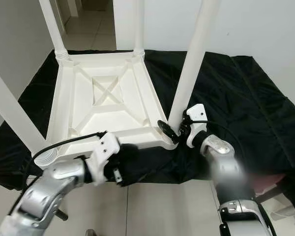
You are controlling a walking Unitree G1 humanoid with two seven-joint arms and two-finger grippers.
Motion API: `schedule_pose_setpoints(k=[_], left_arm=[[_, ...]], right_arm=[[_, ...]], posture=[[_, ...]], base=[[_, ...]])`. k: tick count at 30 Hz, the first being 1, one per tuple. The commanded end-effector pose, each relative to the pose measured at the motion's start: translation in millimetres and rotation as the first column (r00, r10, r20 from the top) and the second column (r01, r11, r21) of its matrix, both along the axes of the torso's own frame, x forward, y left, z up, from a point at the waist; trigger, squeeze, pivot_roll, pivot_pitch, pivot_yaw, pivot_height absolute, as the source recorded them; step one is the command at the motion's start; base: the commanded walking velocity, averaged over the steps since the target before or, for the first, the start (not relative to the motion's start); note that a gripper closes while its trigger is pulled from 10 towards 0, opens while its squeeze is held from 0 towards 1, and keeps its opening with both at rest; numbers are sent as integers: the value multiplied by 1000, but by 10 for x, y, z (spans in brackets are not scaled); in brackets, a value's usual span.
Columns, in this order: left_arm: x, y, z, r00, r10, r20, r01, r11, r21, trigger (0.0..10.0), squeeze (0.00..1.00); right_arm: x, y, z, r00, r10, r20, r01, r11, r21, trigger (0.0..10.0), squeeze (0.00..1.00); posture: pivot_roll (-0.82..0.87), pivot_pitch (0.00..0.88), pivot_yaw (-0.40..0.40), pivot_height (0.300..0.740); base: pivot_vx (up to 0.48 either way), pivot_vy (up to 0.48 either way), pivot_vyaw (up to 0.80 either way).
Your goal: Building children table
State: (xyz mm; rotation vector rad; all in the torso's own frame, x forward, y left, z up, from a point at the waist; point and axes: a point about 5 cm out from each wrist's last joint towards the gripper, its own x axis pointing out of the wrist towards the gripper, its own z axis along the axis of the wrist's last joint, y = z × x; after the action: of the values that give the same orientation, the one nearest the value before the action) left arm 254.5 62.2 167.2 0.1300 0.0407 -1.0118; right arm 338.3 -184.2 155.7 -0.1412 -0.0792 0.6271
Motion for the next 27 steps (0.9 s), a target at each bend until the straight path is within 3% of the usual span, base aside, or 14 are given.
schedule_pose_setpoints(k=[1, 4, 8, 11, 19, 20, 22, 23, 24, 25, 26, 27], left_arm=[[97, 85, -32, 991, 131, 7, -131, 991, 23, 10000, 0], [123, 80, -32, 989, 141, 34, -143, 989, 40, 10000, 0], [180, 69, -33, 986, 168, 4, -168, 985, 43, 10000, 0], [224, 35, -11, 980, 199, -16, -199, 980, 18, 10000, 0], [192, 10, 61, 973, 227, 39, -227, 974, -16, 10000, 0], [179, 13, 53, 973, 225, 43, -225, 974, -7, 10000, 0], [173, 16, 51, 974, 223, 47, -224, 975, -2, 10000, 0], [163, 21, 46, 974, 222, 53, -222, 975, 6, 10000, 0], [163, 21, 46, 974, 222, 53, -222, 975, 6, 10000, 0], [155, 23, 45, 974, 222, 54, -223, 975, 7, 10000, 0], [149, 22, 43, 974, 222, 55, -223, 975, 9, 10000, 0], [149, 22, 43, 974, 222, 55, -223, 975, 9, 10000, 0]], right_arm=[[30, -26, -35, 1000, -30, 0, 30, 999, -15, 10000, 0], [60, -58, -55, 998, -66, 9, 66, 998, -24, 10000, 0], [59, -63, -62, 997, -81, 11, 81, 997, 3, 10000, 0], [25, 61, -72, 999, -28, 33, 28, 1000, -3, 10000, 0], [24, 123, -2, 997, 32, 70, -32, 999, -14, 10000, 0], [32, 127, -4, 997, 47, 69, -45, 999, -22, 7843, 0], [35, 129, -6, 996, 56, 67, -55, 998, -29, 7843, 0], [33, 133, -10, 996, 68, 64, -66, 997, -37, 6980, 0], [33, 133, -10, 996, 68, 64, -66, 997, -37, 6980, 0], [32, 132, -10, 995, 78, 65, -75, 996, -48, 2353, 0], [32, 129, -3, 994, 85, 68, -82, 995, -54, 0, 0], [32, 129, -3, 994, 85, 68, -82, 995, -54, 0, 0]], posture=[[8, 88, -27, 740], [8, 88, -27, 740], [-5, 89, -16, 740], [-7, 87, -10, 740], [7, 87, -11, 740], [16, 87, -11, 740], [16, 87, -11, 740], [20, 87, -12, 740], [20, 87, -12, 740], [24, 88, -12, 740], [26, 87, -15, 740], [26, 87, -15, 740]], base=[[0, 0, 0], [0, 0, 0], [0, 0, 0], [0, 0, 0], [0, 0, 0], [0, 0, 0], [0, 0, 0], [0, 0, 0], [0, 0, 0], [0, 0, 0], [0, 0, 0], [0, 0, 0]])
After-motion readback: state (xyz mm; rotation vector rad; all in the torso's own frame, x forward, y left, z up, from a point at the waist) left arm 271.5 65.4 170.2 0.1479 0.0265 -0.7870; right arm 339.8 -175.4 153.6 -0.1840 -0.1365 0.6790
